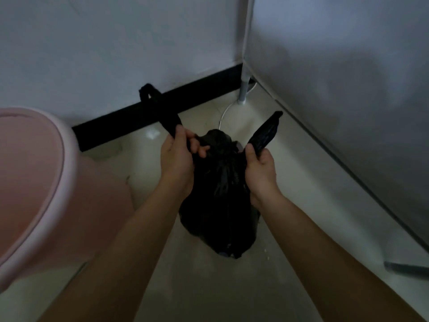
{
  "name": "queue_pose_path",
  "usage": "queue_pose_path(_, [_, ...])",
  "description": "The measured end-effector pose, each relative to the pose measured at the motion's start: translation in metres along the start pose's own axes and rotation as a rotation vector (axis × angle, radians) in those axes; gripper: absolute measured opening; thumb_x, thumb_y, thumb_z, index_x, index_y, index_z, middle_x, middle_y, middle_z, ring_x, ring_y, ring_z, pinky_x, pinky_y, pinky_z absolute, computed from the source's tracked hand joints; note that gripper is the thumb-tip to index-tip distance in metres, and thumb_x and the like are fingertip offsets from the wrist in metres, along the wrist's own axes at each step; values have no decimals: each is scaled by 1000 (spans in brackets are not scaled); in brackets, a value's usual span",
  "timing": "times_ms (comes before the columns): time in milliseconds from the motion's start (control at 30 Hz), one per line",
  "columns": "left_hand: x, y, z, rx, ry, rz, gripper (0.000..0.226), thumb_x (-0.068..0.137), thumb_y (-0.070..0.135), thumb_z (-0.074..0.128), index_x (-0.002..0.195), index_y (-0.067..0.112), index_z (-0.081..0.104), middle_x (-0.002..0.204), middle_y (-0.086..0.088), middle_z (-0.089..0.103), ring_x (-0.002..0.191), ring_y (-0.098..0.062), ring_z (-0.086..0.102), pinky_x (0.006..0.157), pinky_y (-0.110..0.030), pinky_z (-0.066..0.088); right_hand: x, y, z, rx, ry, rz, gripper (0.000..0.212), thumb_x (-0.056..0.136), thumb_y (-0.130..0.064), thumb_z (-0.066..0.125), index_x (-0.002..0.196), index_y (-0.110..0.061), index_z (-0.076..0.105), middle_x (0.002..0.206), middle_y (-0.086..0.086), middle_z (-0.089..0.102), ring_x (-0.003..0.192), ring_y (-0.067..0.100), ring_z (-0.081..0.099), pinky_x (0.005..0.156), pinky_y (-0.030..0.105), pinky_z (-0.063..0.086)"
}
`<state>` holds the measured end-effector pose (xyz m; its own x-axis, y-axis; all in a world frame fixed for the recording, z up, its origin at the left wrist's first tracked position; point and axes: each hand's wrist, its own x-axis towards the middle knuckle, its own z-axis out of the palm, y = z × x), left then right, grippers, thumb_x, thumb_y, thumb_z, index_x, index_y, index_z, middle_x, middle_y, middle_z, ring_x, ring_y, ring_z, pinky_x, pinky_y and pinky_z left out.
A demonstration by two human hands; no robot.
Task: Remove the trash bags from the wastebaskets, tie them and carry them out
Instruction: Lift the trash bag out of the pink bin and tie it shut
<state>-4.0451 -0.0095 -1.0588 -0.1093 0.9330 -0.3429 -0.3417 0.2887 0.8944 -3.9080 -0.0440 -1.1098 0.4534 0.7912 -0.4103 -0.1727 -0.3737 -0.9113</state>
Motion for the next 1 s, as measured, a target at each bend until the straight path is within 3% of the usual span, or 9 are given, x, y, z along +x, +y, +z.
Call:
queue_pose_path(100, [18,-15,-12,-69,5,-57,31,109,27,35,85,10,48,51,2,37,47,-14,43,80,-36,53,19,10,0,-70,30,-54,22,103,-35,50,102,-14,54,100,5,65,96,23,64,87,36,54])
queue_pose_path(233, [20,-18,-26,-48,-11,-79,30,108,26,37,85,11,49,49,5,35,46,-12,39,69,-28,52,19,2,3,-233,-1,-185,19,104,-30,50,98,-11,49,84,-3,56,78,13,55,55,7,38])
queue_pose_path(367, [22,13,-39,86,-185,-130,8,99,5,45,104,10,49,59,3,34,48,-10,35,44,-22,37,5,-27,11,-146,-217,-218,19,99,-27,62,113,-17,53,93,5,73,88,18,71,76,20,55])
queue_pose_path(500, [30,25,-52,192,-335,-195,36,81,-5,45,112,12,43,66,-1,36,53,-13,36,46,-25,32,-8,-33,15,163,-368,-53,28,92,-20,71,117,-10,65,93,4,78,87,17,74,83,31,58])
queue_pose_path(633, [22,25,-56,341,-507,-204,44,86,-4,57,127,10,49,64,-1,39,54,-12,42,49,-22,37,-3,-26,12,-159,-390,-193,6,89,-18,75,93,-15,78,87,6,78,83,23,75,80,39,60])
queue_pose_path(733, [13,31,-51,400,-553,-124,35,92,5,64,126,9,56,59,7,57,55,-5,57,54,-17,47,1,-34,5,-471,-498,-338,5,88,-24,76,86,-27,78,79,-6,77,76,10,73,73,28,58])
queue_pose_path(833, [8,30,-44,357,-516,-132,34,88,14,69,122,11,60,79,5,76,74,-8,72,63,-17,54,0,-41,3,-685,-565,-478,5,89,-28,74,90,-30,78,79,-13,75,73,-2,68,67,14,49])
queue_pose_path(933, [4,28,-42,342,-480,-154,24,101,23,54,117,9,64,52,11,56,44,-1,51,47,-12,39,-4,-42,5,-724,-584,-520,9,89,-34,74,94,-27,78,81,-11,75,73,0,68,66,16,50])
queue_pose_path(1000, [7,27,-44,262,-441,-167,24,103,31,49,106,12,64,52,8,33,45,-5,29,47,-16,25,-7,-44,2,-598,-603,-430,15,87,-37,75,100,-30,78,83,-13,76,77,-3,69,69,10,49])
